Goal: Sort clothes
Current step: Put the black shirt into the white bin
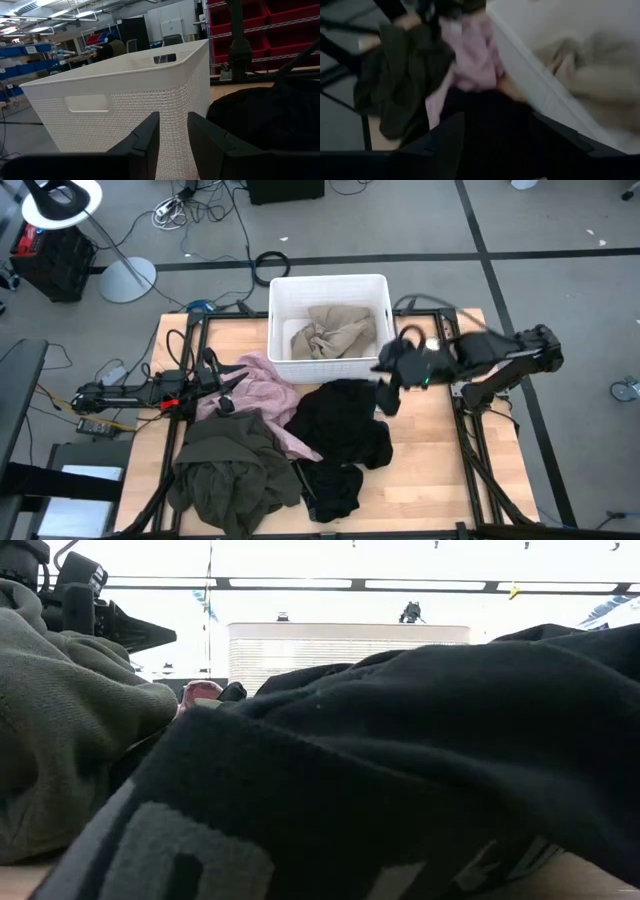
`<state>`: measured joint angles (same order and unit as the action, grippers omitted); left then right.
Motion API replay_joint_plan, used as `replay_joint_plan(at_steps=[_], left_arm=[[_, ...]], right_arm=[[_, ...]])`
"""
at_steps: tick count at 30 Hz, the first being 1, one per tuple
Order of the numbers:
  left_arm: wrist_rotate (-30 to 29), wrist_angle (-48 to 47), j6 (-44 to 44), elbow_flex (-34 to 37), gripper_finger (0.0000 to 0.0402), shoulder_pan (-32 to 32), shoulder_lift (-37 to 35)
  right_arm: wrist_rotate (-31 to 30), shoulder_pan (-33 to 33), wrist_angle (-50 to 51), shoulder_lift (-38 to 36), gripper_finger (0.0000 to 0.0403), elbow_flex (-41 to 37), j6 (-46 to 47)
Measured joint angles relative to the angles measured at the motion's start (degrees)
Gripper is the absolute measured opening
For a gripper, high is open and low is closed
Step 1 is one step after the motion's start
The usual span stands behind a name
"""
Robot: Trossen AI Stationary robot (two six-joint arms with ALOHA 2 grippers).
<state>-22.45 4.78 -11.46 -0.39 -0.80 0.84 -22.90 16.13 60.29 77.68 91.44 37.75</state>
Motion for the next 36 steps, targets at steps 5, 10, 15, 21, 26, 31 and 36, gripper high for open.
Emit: replay_joint_plan(at_steps=[5,10,15,21,26,31,36], left_arm=[[0.01,0.00,0.00,-0.01,0.0105,0.00,-0.02],[0.00,0.00,0.00,0.01,0.0105,0.00,-0.02],[0.01,0.00,0.02,0.01,0.0105,0.00,-0.02],[0.00,0.00,0.01,0.00,0.0105,0.01,-0.02],[0.01,0.00,0.01,-0.01,0.0105,0.01,-0.02],[0.00,0.00,0.01,-0.01,0.0105,0.00,0.00],[0.01,0.00,0.00,-0.01,0.0105,0.00,0.00]], right_arm=[[0.60,2.65,-0.10,-0.08,0.0215,-8.15,2.58],[3.10,3.01,-0.30,-0.01,0.0218,-14.57,2.30],[9.96,2.98,-1.62,-0.01,0.0225,-20.39,-1.38],[14.27,2.98,-7.63,0.01,0.0224,-27.38,-8.56],[15.68,2.83,-17.81,0.01,0.0219,-33.40,-15.69],[15.12,2.77,-28.93,0.04,0.0216,-38.59,-23.90],[11.50,2.65,-38.28,0.04,0.0215,-41.87,-35.16]])
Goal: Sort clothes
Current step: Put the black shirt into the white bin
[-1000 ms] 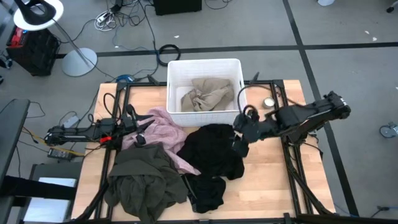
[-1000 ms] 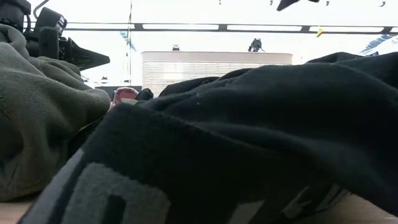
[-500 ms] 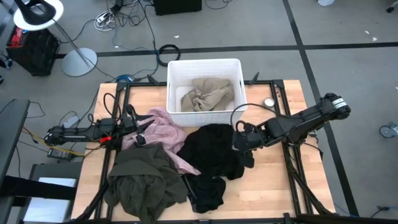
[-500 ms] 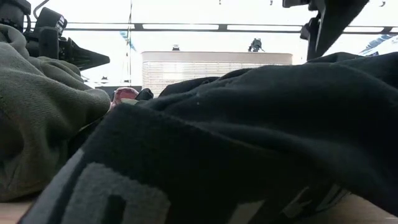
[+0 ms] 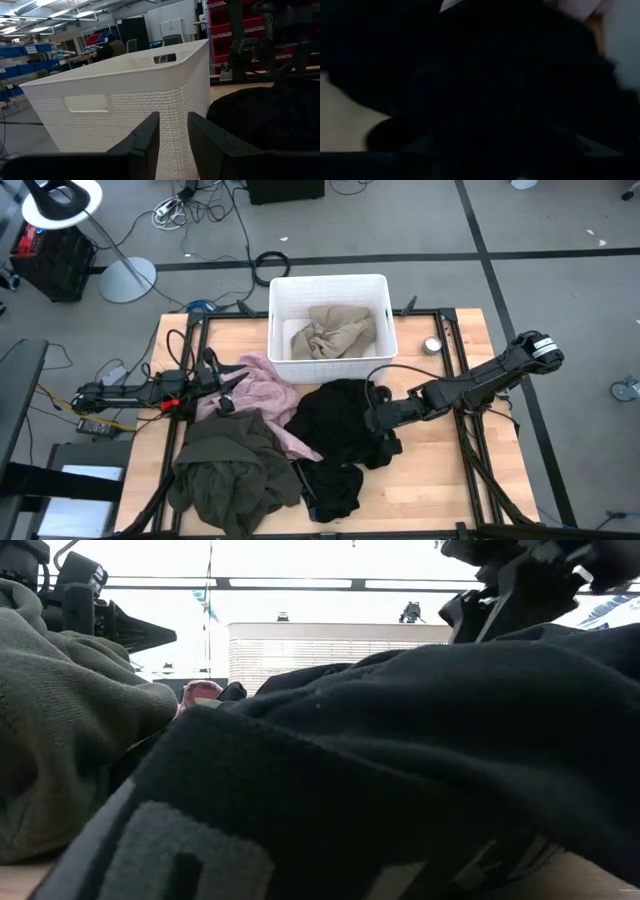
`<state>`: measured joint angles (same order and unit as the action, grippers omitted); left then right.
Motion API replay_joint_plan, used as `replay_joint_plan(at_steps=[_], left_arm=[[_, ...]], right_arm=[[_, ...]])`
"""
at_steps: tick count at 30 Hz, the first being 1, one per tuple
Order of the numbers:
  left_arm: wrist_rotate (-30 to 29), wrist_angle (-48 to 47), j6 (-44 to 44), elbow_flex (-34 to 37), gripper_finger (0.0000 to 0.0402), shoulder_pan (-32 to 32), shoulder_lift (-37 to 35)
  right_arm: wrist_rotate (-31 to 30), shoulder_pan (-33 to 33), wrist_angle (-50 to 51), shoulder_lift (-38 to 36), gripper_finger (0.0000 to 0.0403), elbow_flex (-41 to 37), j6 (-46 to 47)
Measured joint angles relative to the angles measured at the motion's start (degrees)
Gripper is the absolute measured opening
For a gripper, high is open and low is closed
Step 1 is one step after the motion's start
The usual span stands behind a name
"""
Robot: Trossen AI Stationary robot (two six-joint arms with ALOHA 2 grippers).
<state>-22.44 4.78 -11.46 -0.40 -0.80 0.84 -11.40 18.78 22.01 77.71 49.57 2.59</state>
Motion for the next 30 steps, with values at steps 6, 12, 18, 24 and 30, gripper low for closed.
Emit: replay_joint_plan(at_steps=[6,12,18,24,30], left_arm=[[0.00,0.00,0.01,0.01,0.0105,0.01,-0.02],[-0.02,0.12,0.02,0.00,0.0105,0.02,0.00],[-0.02,0.06,0.01,0.00,0.0105,0.00,-0.02],[-0.02,0.02,0.02,0.02,0.0105,0.01,-0.02],[-0.02,0.04,0.02,0.02,0.0105,0.00,-0.02]], right_arm=[[-0.51,-2.83,-10.03,0.61,0.0215,-4.56,-6.00],[3.56,-5.64,-19.57,5.74,0.0215,-7.47,-6.09],[4.16,-6.20,-32.20,16.44,0.0215,-7.48,-5.72],[5.04,-6.24,-38.18,22.68,0.0143,-7.31,5.40],[6.82,-6.28,-38.67,19.98,0.0023,-7.44,9.25]])
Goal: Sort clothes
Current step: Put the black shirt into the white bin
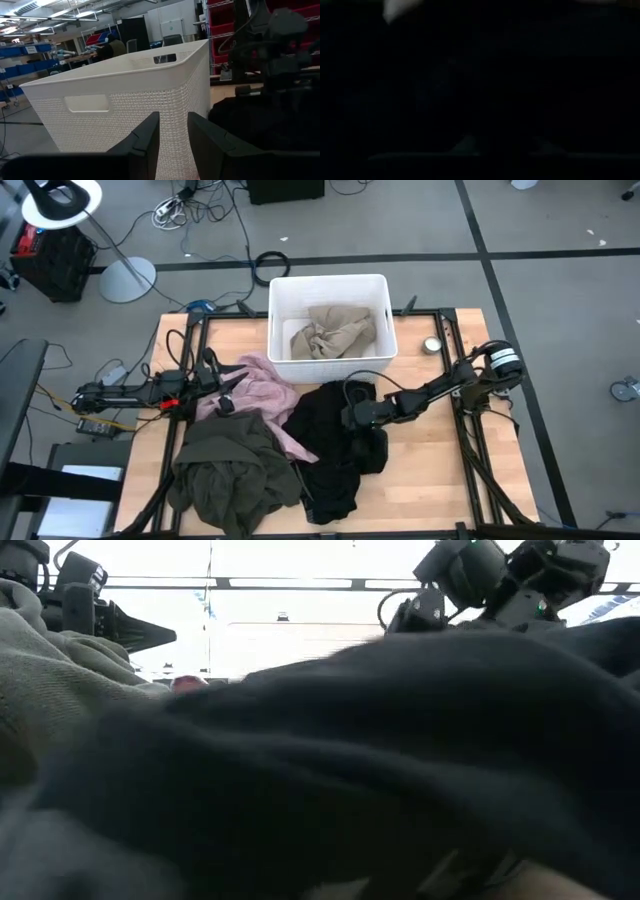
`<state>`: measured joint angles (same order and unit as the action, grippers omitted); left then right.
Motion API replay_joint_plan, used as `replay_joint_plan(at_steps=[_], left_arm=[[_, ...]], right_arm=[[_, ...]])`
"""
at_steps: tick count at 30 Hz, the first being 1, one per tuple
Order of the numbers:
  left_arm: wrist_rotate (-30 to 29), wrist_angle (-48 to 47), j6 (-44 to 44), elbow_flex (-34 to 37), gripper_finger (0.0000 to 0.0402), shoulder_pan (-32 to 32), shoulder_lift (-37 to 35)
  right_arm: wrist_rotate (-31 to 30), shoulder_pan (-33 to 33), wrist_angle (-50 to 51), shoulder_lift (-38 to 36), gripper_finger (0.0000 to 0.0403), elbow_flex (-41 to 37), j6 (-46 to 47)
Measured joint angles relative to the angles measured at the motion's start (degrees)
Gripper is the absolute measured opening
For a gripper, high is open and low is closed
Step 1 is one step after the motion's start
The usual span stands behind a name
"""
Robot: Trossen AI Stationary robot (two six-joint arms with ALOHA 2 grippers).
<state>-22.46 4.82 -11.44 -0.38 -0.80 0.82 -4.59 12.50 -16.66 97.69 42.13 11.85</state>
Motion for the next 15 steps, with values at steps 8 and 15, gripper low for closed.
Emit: replay_joint_plan(at_steps=[8,15], left_arm=[[0.01,0.31,-0.01,-0.01,0.0105,0.00,0.01],[0.01,0.37,-0.01,-0.02,0.0105,0.00,0.00]], right_arm=[[-0.86,0.14,3.25,-12.90,0.0021,5.26,-0.23],[-8.48,0.96,8.62,-21.87,0.0021,14.82,-8.35]])
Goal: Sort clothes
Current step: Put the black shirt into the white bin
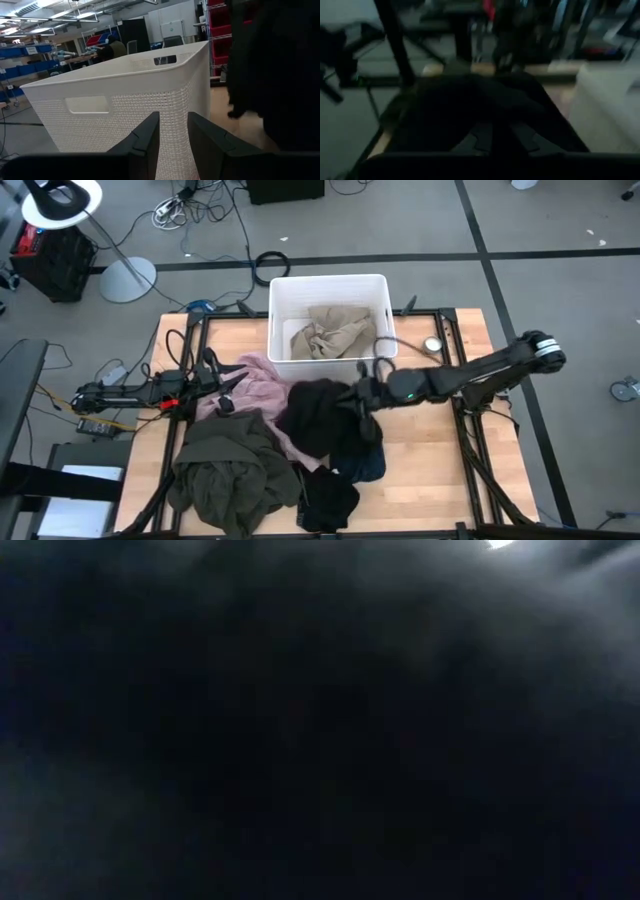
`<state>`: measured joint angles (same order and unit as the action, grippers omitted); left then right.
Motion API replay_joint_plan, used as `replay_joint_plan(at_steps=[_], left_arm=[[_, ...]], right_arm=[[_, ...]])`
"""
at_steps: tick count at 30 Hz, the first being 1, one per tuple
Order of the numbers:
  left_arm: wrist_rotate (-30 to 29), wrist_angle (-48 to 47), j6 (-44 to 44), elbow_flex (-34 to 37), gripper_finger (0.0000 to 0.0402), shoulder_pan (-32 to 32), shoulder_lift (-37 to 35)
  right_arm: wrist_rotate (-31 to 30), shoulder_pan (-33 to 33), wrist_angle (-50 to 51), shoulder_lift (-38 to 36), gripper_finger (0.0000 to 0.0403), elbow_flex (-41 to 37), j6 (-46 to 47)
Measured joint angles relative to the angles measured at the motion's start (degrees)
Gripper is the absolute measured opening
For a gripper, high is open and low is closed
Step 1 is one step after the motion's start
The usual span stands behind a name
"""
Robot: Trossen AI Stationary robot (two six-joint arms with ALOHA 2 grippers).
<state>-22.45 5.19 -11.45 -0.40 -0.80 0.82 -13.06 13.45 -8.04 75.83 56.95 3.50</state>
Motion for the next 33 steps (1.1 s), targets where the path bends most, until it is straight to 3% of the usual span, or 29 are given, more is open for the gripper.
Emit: replay_joint_plan(at_steps=[10,22,27,33], left_arm=[[-0.01,0.44,0.01,0.02,0.0105,0.00,0.04],[0.00,1.01,0.00,0.02,0.0105,0.00,0.07],[-0.01,1.27,0.00,0.00,0.0105,0.02,0.07],[-0.01,1.22,0.01,0.01,0.0105,0.02,0.04]], right_arm=[[-6.98,-1.34,8.13,0.16,0.0021,20.92,-12.60],[-7.48,-9.13,13.52,5.21,0.0021,41.46,-21.55],[-7.10,-13.23,15.40,7.09,0.0021,46.38,-24.22],[-5.20,-20.40,18.35,8.48,0.0021,46.94,-23.30]])
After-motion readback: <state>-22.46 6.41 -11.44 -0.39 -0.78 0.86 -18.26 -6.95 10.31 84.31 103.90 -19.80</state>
